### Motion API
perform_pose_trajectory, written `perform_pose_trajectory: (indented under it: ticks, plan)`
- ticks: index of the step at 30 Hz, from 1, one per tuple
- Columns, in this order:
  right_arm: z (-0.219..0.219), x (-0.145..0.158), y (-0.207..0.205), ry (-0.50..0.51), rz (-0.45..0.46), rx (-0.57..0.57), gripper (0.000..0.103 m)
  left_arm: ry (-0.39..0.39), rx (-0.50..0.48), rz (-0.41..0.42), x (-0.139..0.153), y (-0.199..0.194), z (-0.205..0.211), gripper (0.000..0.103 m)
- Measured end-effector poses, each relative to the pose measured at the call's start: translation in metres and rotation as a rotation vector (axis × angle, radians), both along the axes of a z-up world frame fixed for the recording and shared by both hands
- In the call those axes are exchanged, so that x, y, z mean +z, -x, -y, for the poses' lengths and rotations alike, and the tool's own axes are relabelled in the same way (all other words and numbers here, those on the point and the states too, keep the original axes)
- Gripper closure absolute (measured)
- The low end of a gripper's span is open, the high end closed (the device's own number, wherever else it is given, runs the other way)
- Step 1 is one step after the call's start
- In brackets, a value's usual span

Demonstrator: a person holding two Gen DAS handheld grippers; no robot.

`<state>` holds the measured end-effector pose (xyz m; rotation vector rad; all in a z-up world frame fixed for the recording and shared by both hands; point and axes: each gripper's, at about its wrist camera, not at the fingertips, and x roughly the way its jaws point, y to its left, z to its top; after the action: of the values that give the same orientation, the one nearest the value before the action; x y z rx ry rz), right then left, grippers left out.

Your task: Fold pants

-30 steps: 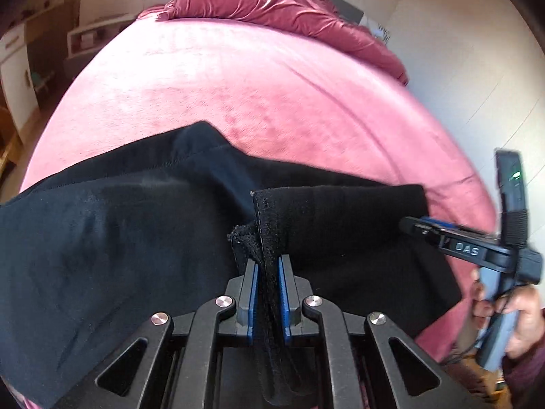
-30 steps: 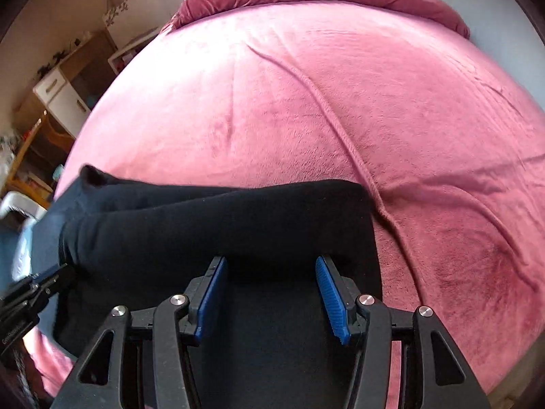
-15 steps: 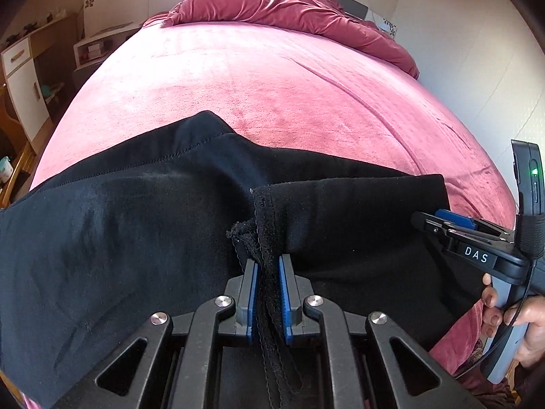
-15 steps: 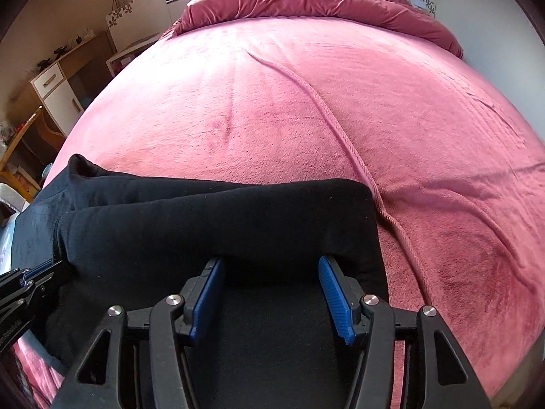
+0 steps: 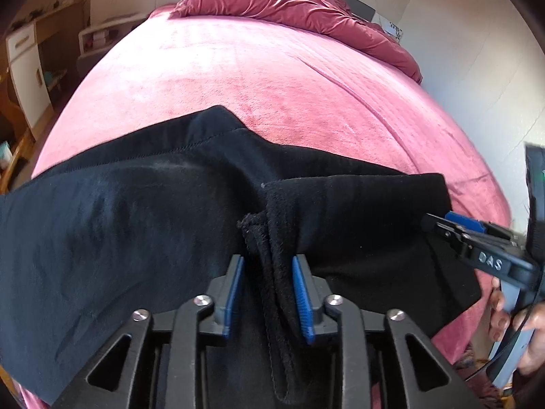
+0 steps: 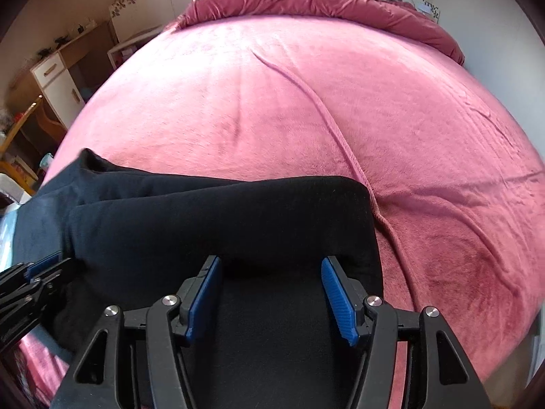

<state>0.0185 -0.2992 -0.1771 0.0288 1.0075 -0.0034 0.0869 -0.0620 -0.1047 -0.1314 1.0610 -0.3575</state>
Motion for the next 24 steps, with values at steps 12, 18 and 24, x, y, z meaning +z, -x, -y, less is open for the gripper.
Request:
perform_pose_trajectory:
  ticks: [12, 18, 24]
  plan:
    - [-0.087, 0.021, 0.077, -0.059, 0.009, 0.414, 0.042, 0.221, 0.225, -0.089, 0.020, 0.012, -0.096, 0.069]
    - [-0.142, 0.002, 0.078, 0.024, 0.000, 0.564, 0.042, 0.225, 0.277, -0.104, 0.026, 0.028, -0.128, 0.069]
    - [-0.171, -0.030, 0.065, 0.162, -0.024, 0.598, 0.070, 0.237, 0.340, -0.094, 0.033, 0.041, -0.160, 0.069]
